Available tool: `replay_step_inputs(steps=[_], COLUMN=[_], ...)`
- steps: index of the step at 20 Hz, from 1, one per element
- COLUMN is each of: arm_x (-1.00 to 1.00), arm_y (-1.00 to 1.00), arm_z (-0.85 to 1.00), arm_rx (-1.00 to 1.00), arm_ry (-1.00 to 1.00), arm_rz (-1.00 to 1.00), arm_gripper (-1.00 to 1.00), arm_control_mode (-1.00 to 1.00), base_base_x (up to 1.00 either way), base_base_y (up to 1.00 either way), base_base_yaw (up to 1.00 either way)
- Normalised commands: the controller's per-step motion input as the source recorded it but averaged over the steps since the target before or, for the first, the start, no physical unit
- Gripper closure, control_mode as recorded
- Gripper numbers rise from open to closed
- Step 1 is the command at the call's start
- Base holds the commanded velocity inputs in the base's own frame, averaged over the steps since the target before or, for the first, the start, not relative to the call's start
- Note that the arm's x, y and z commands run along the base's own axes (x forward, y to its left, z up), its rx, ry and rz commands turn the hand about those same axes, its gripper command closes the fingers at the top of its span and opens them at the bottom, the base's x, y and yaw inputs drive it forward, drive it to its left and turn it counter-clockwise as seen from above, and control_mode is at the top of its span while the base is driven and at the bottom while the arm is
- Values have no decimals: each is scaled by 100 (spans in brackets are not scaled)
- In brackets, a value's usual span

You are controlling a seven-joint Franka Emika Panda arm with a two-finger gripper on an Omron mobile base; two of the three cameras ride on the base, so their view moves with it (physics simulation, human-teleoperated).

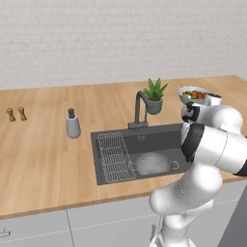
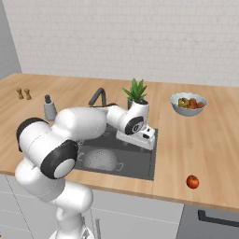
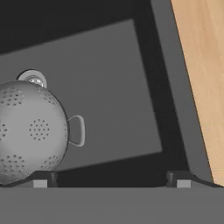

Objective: Put the colander in the sink, put the apple in the colander, and turn on the sink faucet and pour water over the colander.

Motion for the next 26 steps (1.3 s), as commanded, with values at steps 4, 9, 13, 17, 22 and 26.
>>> replay_step_inputs(steps=[4, 9, 13, 17, 22, 26], arm_x=[-31, -5, -9, -25, -63, -48], arm_y=[-99, -99, -90, -96, -72, -56], arm_z=[38, 1, -3, -9, 0, 0], arm_rx=[-1, -7, -11, -11, -3, 0], arm_ry=[0, 5, 1, 1, 0, 0], arm_rz=[0, -1, 0, 0, 0, 0], arm_gripper=[-100, -100, -100, -100, -100, -100], arm_control_mode=[-100, -100, -100, -100, -100, -100], base_base_x=[0, 0, 0, 0, 0, 0], base_base_y=[0, 0, 0, 0, 0, 0], base_base_yaw=[0, 0, 0, 0, 0, 0])
